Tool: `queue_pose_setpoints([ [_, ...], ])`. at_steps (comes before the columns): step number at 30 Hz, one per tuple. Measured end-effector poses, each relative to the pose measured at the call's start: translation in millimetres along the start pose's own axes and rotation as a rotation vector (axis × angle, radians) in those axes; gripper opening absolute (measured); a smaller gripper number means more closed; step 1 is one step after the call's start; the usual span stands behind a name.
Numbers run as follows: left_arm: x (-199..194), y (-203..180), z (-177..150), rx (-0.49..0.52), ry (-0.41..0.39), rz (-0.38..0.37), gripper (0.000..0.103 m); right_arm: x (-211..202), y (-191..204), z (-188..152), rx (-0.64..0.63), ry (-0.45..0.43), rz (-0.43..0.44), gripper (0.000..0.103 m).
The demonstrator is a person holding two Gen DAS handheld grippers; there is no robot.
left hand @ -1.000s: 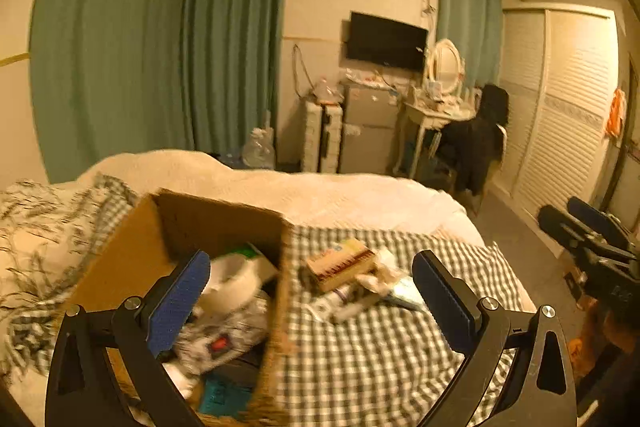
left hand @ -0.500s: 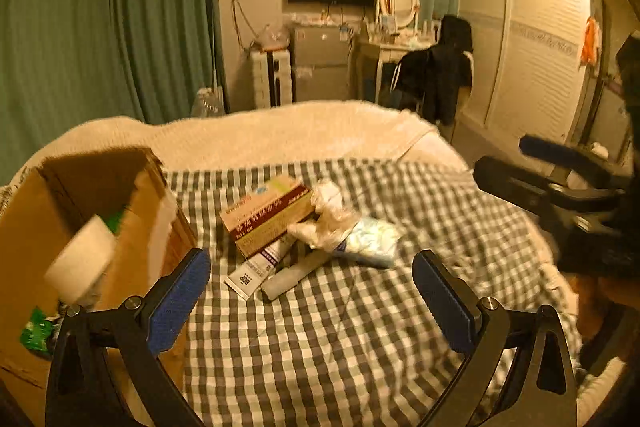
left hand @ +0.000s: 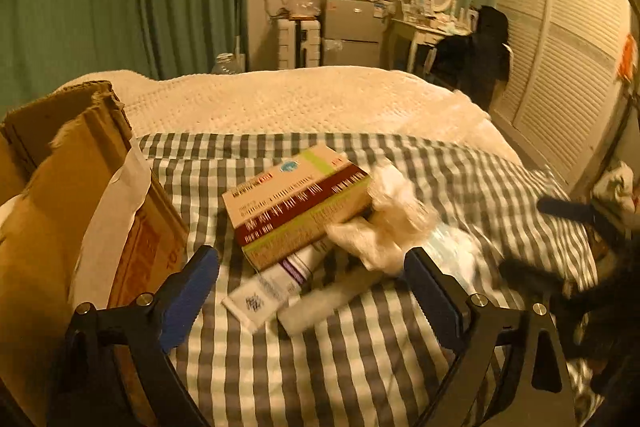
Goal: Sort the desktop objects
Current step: 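Grasp the blue pocket tissue pack with the right tool while the left grasps the white lace cloth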
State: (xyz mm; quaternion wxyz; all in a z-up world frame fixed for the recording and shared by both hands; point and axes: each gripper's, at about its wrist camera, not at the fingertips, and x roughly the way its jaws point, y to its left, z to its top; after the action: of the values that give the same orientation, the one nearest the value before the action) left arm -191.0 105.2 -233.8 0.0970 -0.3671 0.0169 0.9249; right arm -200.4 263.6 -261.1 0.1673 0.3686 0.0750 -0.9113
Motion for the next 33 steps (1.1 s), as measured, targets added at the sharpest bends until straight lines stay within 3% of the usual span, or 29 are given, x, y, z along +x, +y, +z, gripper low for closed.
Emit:
queue_pose_setpoints([
  [5, 20, 15, 16, -0.14, 0.03, -0.023, 0.096, 22, 8, -1, -0.099, 0.015, -0.008, 0.093],
  [10, 39, 10, 31, -0.138, 0.029, 0.052, 0.097, 37, 22, -4, -0.182, 0.008, 0.019, 0.093],
  [13, 56, 15, 35, -0.171, 0.093, 0.019, 0.097, 47, 28, -7, -0.216, 0.017, 0.01, 0.093],
  [19, 62, 14, 43, -0.204, 0.138, -0.024, 0.098, 57, 42, -8, -0.282, 0.026, 0.0, 0.093],
  [22, 74, 9, 52, -0.188, 0.171, 0.012, 0.1, 60, 53, -11, -0.317, 0.034, 0.018, 0.092],
  [24, 81, 9, 52, -0.197, 0.192, 0.053, 0.101, 64, 57, -14, -0.334, 0.056, -0.008, 0.078],
  [26, 87, 10, 53, -0.197, 0.206, 0.082, 0.103, 63, 55, -15, -0.318, 0.064, -0.022, 0.056],
  [27, 89, 12, 53, -0.199, 0.209, 0.081, 0.103, 61, 51, -15, -0.299, 0.065, -0.015, 0.052],
  [33, 91, 10, 45, -0.143, 0.245, 0.074, 0.101, 40, 33, -17, -0.222, 0.094, 0.032, 0.046],
])
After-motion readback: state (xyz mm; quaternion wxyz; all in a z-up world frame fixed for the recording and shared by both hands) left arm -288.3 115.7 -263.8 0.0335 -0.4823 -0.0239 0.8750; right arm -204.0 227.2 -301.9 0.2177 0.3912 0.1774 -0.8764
